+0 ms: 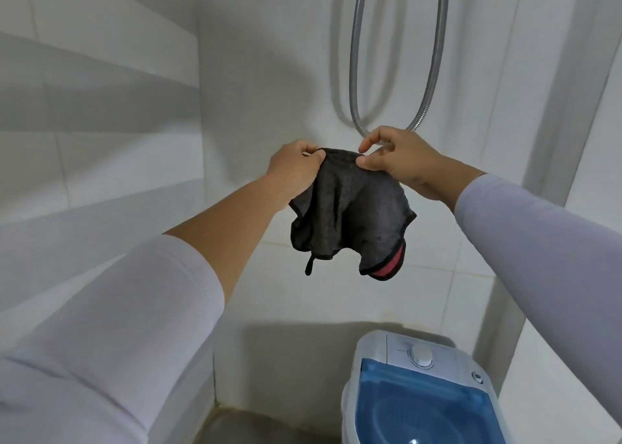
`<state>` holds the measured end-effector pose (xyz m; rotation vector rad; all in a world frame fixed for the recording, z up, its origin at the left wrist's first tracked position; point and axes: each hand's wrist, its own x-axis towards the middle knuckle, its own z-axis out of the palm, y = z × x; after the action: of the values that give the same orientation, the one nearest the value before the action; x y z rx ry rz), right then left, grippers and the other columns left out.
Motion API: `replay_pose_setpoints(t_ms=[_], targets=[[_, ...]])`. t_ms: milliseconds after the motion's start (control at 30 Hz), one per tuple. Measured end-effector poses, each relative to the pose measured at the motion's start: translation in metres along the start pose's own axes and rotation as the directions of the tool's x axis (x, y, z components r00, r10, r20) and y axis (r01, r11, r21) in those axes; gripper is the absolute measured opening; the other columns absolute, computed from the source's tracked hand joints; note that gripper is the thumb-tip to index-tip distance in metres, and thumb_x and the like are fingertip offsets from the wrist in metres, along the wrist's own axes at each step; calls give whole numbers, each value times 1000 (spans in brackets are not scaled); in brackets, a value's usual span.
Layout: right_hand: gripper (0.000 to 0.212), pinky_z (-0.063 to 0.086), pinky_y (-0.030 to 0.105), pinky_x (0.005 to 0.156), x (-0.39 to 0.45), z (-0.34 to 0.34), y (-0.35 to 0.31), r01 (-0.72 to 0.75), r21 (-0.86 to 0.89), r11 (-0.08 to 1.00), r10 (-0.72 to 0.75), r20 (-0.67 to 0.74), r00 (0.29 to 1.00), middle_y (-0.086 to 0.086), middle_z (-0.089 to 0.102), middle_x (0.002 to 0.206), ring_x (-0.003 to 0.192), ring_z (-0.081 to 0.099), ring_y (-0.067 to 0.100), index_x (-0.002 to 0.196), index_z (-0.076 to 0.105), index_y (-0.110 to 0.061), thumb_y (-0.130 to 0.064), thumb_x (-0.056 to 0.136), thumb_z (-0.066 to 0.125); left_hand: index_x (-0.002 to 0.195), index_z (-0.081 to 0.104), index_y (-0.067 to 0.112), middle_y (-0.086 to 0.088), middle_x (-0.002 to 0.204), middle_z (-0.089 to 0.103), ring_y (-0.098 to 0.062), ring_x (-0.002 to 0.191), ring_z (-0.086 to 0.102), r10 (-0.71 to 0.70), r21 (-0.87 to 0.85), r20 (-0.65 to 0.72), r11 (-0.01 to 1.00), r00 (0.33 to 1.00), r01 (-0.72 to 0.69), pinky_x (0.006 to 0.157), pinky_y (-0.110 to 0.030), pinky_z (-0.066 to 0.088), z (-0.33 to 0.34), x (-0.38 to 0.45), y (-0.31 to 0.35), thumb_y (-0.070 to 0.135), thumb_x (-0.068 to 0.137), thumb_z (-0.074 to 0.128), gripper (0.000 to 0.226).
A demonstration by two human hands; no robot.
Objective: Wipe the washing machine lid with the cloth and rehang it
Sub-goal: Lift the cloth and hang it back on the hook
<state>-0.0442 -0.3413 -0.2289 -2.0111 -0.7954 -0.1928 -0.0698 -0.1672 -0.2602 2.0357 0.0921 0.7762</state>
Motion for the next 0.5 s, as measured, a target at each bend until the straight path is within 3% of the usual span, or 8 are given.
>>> replay_pose_setpoints(t_ms=[67, 200, 333, 400, 467, 500], targets=[[9, 48, 15, 52, 29, 4, -17, 37, -4, 999, -37, -10, 999, 0, 59, 72, 66, 58, 10, 89, 60, -18, -11, 84, 65, 107, 63, 20, 2, 104, 58, -18, 96, 55, -9, 11, -46, 1000, 999, 10, 79, -27, 41, -17, 25, 5, 31, 96, 49, 21], [13, 51, 23, 64, 89, 3, -58, 92, -23, 995, -93, -12, 996, 2, 61, 76, 71, 59, 14, 78, 61, -23, -12, 84, 64, 109, 63, 20, 3, 106, 59, -16, 98, 53, -23, 28, -118, 999, 993, 26, 82, -26, 40, -58, 76, 27, 32, 95, 51, 23], [9, 44, 19, 66, 142, -6, -101, 137, -140, 981, -134, 31, 990, -5, 58, 69, 68, 54, 8, 89, 69, -23, -17, 83, 65, 108, 65, 21, 5, 100, 56, -15, 97, 52, -61, 55, -158, 996, 986, 71, 83, -24, 40, -100, 125, 55, 32, 94, 54, 21], [15, 43, 20, 74, 165, -13, -122, 171, -208, 963, -159, 75, 984, -6, 54, 63, 67, 51, 8, 96, 72, -21, -17, 84, 64, 104, 66, 22, 6, 98, 59, -14, 96, 54, -65, 69, -183, 994, 981, 79, 82, -23, 40, -120, 148, 68, 32, 92, 56, 18], [20, 40, 17, 80, 186, -19, -143, 210, -283, 936, -189, 98, 977, -3, 65, 80, 81, 54, 8, 103, 71, -19, -16, 86, 62, 101, 68, 22, 7, 96, 61, -12, 95, 55, -63, 82, -196, 993, 979, 80, 82, -22, 40, -139, 167, 80, 31, 90, 59, 16], [22, 37, 9, 78, 196, -21, -153, 234, -327, 916, -210, 108, 972, 0, 69, 95, 89, 55, 7, 107, 70, -18, -15, 87, 61, 99, 69, 22, 7, 95, 62, -11, 93, 55, -57, 89, -202, 993, 978, 77, 82, -21, 39, -149, 176, 85, 31, 89, 61, 16]])
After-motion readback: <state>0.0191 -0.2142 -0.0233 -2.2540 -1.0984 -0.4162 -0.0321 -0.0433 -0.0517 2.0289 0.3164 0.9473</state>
